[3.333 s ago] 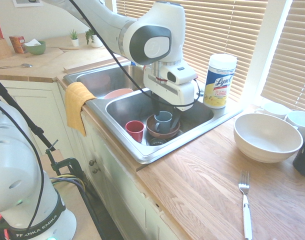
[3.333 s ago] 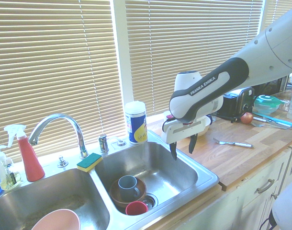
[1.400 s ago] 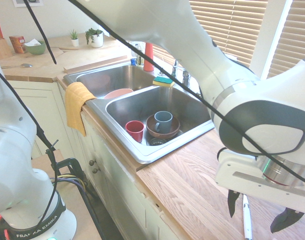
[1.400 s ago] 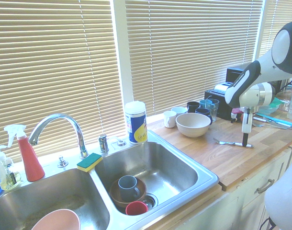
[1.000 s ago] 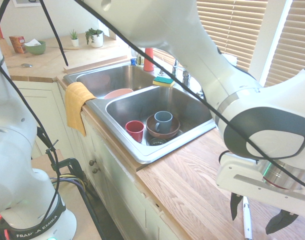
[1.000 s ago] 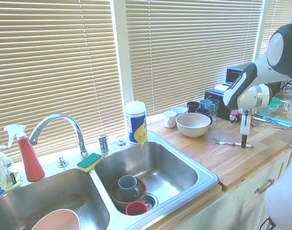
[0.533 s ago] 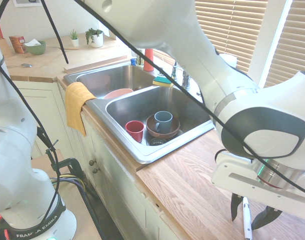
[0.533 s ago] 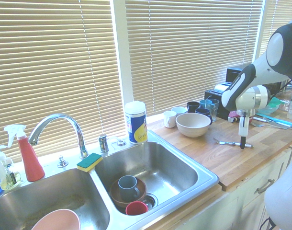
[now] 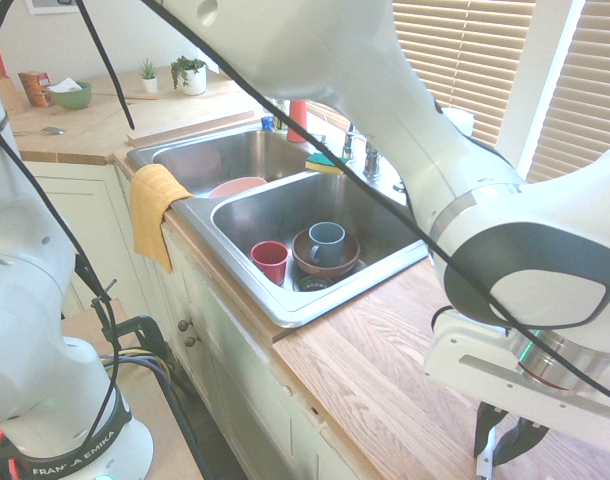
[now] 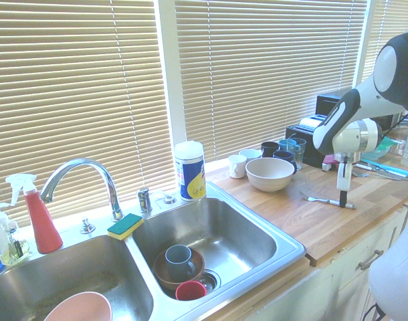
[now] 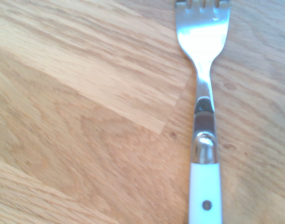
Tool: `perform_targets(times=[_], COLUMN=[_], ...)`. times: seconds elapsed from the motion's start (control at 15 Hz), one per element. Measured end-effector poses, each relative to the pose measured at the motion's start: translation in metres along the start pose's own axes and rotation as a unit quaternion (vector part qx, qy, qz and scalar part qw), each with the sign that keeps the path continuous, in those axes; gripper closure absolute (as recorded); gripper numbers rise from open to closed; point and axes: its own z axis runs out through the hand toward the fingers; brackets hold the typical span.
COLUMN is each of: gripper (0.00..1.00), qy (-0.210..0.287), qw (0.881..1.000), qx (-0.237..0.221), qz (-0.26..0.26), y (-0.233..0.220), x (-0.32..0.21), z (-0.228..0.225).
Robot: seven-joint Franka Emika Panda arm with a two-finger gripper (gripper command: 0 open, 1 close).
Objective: Put the fork into the sink
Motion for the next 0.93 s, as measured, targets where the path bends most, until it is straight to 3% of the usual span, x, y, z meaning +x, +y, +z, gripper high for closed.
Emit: perform_targets(times=[0.33,0.6,0.8,0.93], gripper=[1.00,1.00,1.00,1.00], qy=[0.016,0.054,0.080,0.085], qw=[0.999,0.996,0.994,0.994], qx=[0.020,0.054,0.062,0.046], qz=[0.029,0.038,0.028,0.041], y=[0.009,0.009,-0.021,-0.070], x=[0.002,0.001,-0.009,-0.009], z=[-0.014,-0.093,-0.152,-0.170])
